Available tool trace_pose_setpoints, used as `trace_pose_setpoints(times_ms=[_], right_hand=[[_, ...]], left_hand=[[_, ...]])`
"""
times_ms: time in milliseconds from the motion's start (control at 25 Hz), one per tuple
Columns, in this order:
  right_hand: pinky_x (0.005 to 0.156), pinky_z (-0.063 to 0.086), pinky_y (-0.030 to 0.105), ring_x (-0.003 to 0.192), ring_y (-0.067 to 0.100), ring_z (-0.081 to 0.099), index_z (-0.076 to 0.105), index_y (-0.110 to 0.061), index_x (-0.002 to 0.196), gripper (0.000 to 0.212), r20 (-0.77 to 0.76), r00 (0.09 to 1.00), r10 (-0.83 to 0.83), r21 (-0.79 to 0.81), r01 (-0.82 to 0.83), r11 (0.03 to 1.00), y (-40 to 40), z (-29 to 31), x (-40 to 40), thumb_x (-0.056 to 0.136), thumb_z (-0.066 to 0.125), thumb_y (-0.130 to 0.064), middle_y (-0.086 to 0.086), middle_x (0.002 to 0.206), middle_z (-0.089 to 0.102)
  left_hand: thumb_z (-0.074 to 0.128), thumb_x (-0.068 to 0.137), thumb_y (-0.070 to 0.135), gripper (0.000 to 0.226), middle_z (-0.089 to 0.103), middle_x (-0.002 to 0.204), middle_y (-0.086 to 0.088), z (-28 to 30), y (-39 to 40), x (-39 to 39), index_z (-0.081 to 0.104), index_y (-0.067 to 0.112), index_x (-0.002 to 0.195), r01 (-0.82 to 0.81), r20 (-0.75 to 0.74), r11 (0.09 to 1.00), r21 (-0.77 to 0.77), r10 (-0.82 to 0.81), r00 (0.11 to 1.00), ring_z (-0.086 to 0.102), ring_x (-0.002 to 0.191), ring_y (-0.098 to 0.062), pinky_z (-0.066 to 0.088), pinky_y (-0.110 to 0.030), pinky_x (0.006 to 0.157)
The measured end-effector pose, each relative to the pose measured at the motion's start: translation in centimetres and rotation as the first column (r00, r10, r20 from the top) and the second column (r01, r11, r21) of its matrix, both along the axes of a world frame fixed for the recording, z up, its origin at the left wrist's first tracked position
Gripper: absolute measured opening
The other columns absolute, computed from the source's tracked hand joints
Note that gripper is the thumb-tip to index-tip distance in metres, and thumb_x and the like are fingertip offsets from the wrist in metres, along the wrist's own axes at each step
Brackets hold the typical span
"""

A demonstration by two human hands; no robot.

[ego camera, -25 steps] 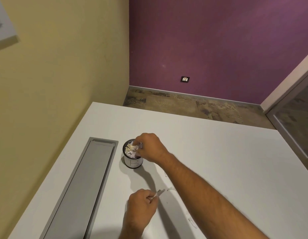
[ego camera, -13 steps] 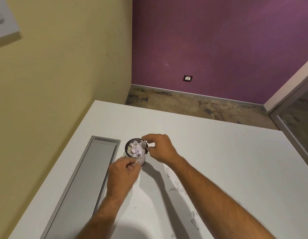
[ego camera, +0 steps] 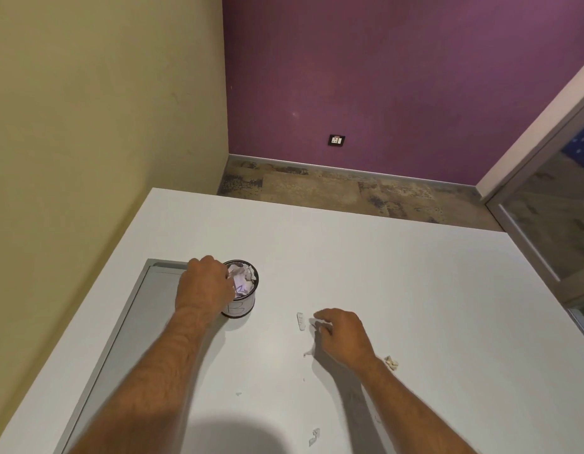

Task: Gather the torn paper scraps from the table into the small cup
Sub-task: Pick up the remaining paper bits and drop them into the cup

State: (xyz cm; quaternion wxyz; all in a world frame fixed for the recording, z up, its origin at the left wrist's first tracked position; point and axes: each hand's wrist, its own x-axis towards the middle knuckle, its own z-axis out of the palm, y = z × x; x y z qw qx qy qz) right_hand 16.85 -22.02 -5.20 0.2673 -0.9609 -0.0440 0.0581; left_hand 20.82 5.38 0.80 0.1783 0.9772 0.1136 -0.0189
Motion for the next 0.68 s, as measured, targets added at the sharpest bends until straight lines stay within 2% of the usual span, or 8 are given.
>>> trace_pose_setpoints(times_ms=[80,160,240,320,400,480,560,680], right_hand=[[0.083,0.053,0.036,0.092,0.022,0.066,0.071,-0.009,0.089,0.019,0.027,1.0,-0.004,-0.048,0.005,0.999,-1.1,-0.5,-0.7,0.081,0.053,-0.011,0.004,0.093,0.075],[0.092,0.049,0.031,0.102,0.019,0.063,0.073,-0.013,0.096,0.018,0.085,0.989,-0.118,0.031,0.115,0.993,-2.4,-1.0,-1.8,0.086,0.059,-0.014,0.0,0.103,0.074],[0.101,0.04,0.025,0.118,0.017,0.057,0.069,-0.015,0.112,0.025,0.116,0.959,-0.259,0.083,0.251,0.965,-3.9,-1.5,-3.3,0.09,0.062,-0.024,0.0,0.121,0.068],[0.108,0.029,0.024,0.134,0.017,0.043,0.061,-0.015,0.126,0.039,0.13,0.938,-0.32,0.04,0.318,0.947,-5.4,-2.1,-4.8,0.093,0.057,-0.037,0.0,0.14,0.055],[0.117,0.017,0.029,0.146,0.018,0.022,0.044,-0.013,0.142,0.062,0.088,0.937,-0.338,-0.018,0.341,0.94,-6.5,-2.8,-6.4,0.094,0.046,-0.052,0.003,0.156,0.033],[0.122,0.003,0.036,0.15,0.019,-0.001,0.018,-0.01,0.152,0.086,0.02,0.954,-0.301,-0.102,0.301,0.948,-7.0,-3.8,-7.9,0.09,0.031,-0.068,0.008,0.163,0.006],[0.121,-0.008,0.04,0.148,0.021,-0.017,-0.002,-0.01,0.153,0.1,-0.042,0.971,-0.235,-0.194,0.222,0.956,-6.8,-4.7,-9.0,0.085,0.021,-0.078,0.01,0.161,-0.013],[0.119,-0.015,0.043,0.144,0.02,-0.03,-0.016,-0.009,0.15,0.109,-0.084,0.994,-0.071,-0.283,0.045,0.958,-5.5,-5.3,-9.3,0.08,0.017,-0.086,0.01,0.157,-0.027]], left_hand=[[0.063,0.082,0.027,0.025,0.058,0.102,-0.013,0.2,-0.3,-0.2,0.069,0.009,0.096,0.013,0.043,0.998,0.059,-0.016,0.999,0.05,0.1,-0.033,0.05,-0.041,0.078],[0.064,0.079,0.023,0.026,0.056,0.1,-0.013,0.6,-1.1,-0.6,0.066,0.008,0.1,0.045,0.232,0.999,0.001,-0.044,0.972,0.05,0.095,-0.034,0.05,-0.043,0.075],[0.065,0.077,0.011,0.026,0.059,0.097,-0.012,0.7,-2.7,-1.3,0.065,0.007,0.103,0.2,0.477,0.975,-0.091,-0.134,0.869,0.053,0.091,-0.033,0.052,-0.044,0.072],[0.065,0.082,0.012,0.028,0.061,0.101,-0.007,-0.1,-4.9,-2.5,0.064,0.01,0.11,0.41,0.571,0.908,-0.081,-0.295,0.766,0.055,0.094,-0.028,0.052,-0.042,0.079],[0.059,0.09,0.032,0.043,0.056,0.126,-0.004,-2.3,-7.5,-3.8,0.053,0.016,0.129,0.538,0.404,0.839,-0.08,-0.466,0.787,0.05,0.119,-0.025,0.044,-0.04,0.102],[0.044,0.093,0.055,0.07,0.026,0.158,-0.001,-5.0,-9.6,-4.7,0.025,0.019,0.151,0.584,0.065,0.809,-0.068,-0.58,0.812,0.02,0.147,-0.022,0.018,-0.039,0.121],[0.033,0.091,0.068,0.086,-0.004,0.164,0.001,-7.5,-11.5,-5.6,0.0,0.019,0.155,0.608,-0.174,0.793,-0.036,-0.604,0.778,-0.008,0.151,-0.018,-0.001,-0.044,0.123],[0.025,0.091,0.07,0.087,-0.012,0.164,-0.001,-9.4,-12.9,-6.7,-0.002,0.016,0.154,0.606,-0.274,0.795,0.033,-0.576,0.77,-0.014,0.15,-0.019,-0.007,-0.051,0.12]])
